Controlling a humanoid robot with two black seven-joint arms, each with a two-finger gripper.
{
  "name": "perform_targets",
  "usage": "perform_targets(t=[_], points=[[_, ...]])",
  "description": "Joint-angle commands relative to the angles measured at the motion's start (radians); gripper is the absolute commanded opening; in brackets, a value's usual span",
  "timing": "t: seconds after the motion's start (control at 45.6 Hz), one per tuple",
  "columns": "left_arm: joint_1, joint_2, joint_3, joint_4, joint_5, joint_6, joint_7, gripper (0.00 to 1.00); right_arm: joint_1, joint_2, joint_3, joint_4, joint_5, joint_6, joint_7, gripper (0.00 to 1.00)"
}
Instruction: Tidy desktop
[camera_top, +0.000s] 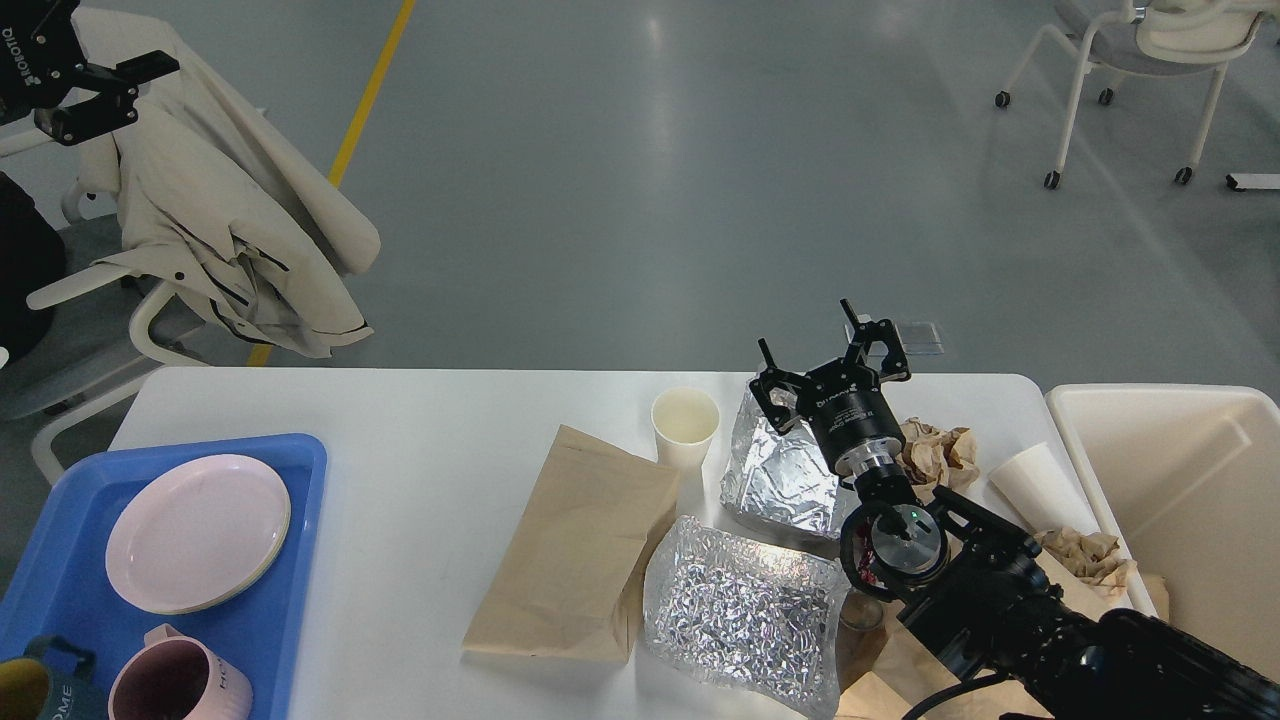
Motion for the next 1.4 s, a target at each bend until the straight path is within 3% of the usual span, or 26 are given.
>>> perform_targets(t=[0.0, 0.11, 0.285, 0.46, 0.658, 0.964, 1.381], points=[[0.099, -0.064, -0.202, -0.007, -0.053, -0.03, 0.011, 0.96, 0.0, 0.0, 0.0, -0.001, -0.001, 0.0, 0.0, 1.0], [0.17, -0.115, -0.313, -0.007, -0.053, -0.08, 0.031, 0.96, 0.0, 0.0, 0.0, -0.001, -0.001, 0.0, 0.0, 1.0], [0.228, -0.133, -0.387, -0.005, -0.054, -0.085, 0.036, 0.96, 0.0, 0.0, 0.0, -0.001, -0.001, 0.0, 0.0, 1.0], [0.302, -0.191, -0.429, -0.005, -0.076, -0.087, 0.001, 0.96, 0.0, 0.0, 0.0, -0.001, -0.001, 0.0, 0.002, 1.0], [0.368, -0.296, -0.603, -0.001, -0.088, -0.013, -0.004, 0.96, 0.0, 0.0, 0.0, -0.001, -0.001, 0.0, 0.0, 1.0], [0.383, -0.349, -0.608, 0.001, -0.082, 0.088, 0.002, 0.97, 0.0, 0.0, 0.0, 0.0, 0.001, 0.0, 0.002, 1.0], [0.521, -0.418, -0.611, 0.001, -0.09, 0.084, -0.01, 0.97, 0.0, 0.0, 0.0, 0.0, 0.001, 0.0, 0.002, 1.0]])
